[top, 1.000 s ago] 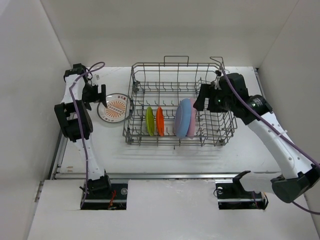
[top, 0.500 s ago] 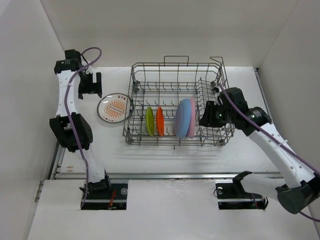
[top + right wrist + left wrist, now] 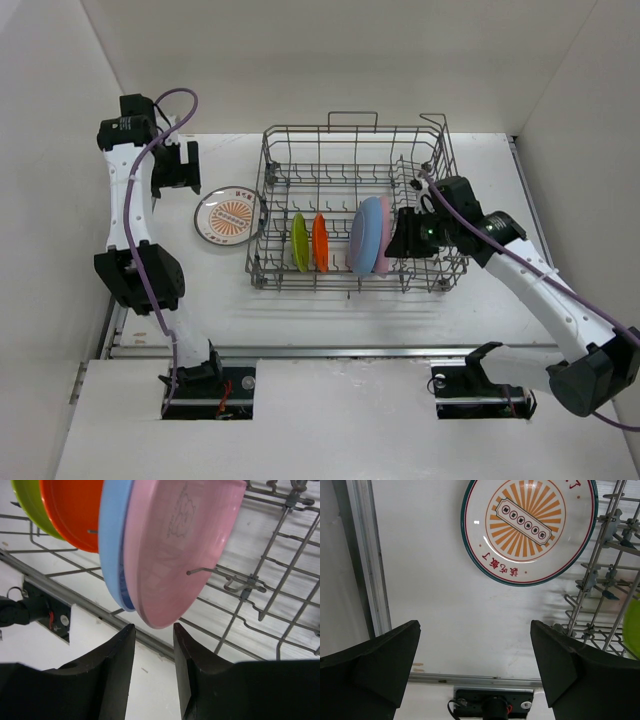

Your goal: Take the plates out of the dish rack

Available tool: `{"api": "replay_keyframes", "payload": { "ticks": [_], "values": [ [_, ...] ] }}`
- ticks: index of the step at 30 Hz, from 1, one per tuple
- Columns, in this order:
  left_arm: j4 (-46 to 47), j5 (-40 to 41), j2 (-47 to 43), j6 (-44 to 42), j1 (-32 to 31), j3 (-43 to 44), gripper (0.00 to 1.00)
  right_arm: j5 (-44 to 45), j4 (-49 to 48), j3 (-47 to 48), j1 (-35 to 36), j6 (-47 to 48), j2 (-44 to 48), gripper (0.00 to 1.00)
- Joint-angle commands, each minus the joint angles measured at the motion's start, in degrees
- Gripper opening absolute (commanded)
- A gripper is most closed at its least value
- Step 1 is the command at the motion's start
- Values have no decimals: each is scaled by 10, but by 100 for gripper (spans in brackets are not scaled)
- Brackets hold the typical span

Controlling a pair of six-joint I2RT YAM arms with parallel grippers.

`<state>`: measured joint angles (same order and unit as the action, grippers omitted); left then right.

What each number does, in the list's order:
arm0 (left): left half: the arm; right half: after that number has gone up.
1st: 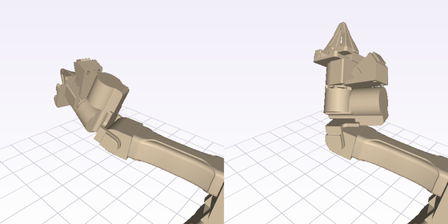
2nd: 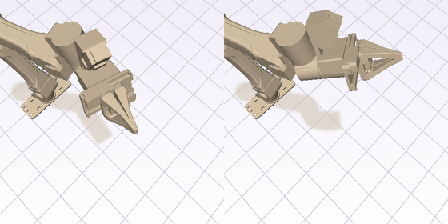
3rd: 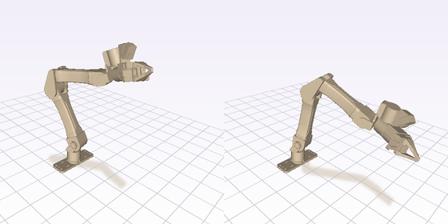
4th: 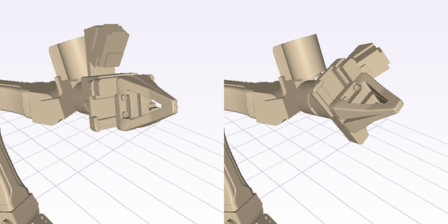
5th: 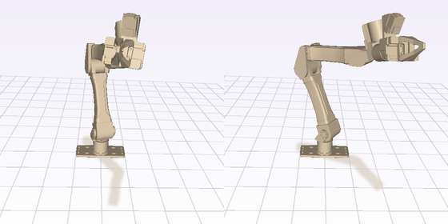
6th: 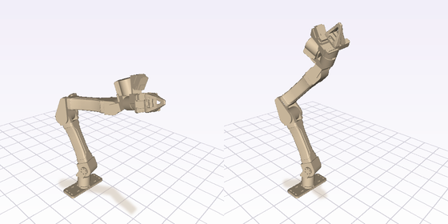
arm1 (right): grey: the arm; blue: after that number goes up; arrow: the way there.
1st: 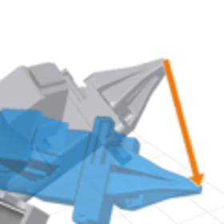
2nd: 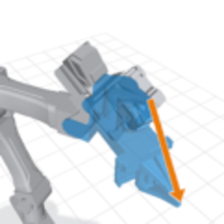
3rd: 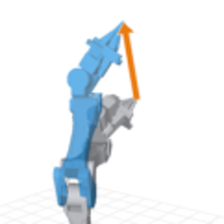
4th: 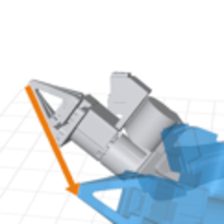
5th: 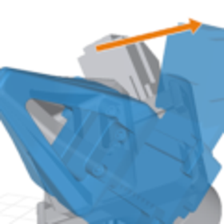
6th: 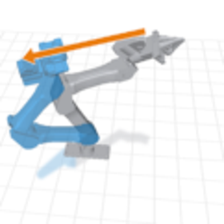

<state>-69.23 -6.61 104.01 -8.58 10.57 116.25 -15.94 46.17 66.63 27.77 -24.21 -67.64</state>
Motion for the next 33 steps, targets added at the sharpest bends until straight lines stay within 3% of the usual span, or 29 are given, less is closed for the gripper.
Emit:
{"api": "replay_keyframes", "payload": {
  "ticks": [1, 9, 19, 26, 33],
  "values": [
    [-14, -3, -41, -2, -1, -12, 90, 19, 33, 38, -3, 10, 7, 42],
    [-14, -75, -97, -20, -1, -79, 90, 49, 73, 70, -3, 21, -10, 46],
    [-59, -205, -105, -56, -15, -65, 92, 11, -17, 11, 2, 7, 15, 46],
    [-64, -170, -75, -69, -113, -75, 93, 26, -71, -2, 12, -13, -11, 45],
    [0, -152, 1, -17, -150, -81, 93, 54, -114, -2, 12, -18, -37, 29]
  ]
}}
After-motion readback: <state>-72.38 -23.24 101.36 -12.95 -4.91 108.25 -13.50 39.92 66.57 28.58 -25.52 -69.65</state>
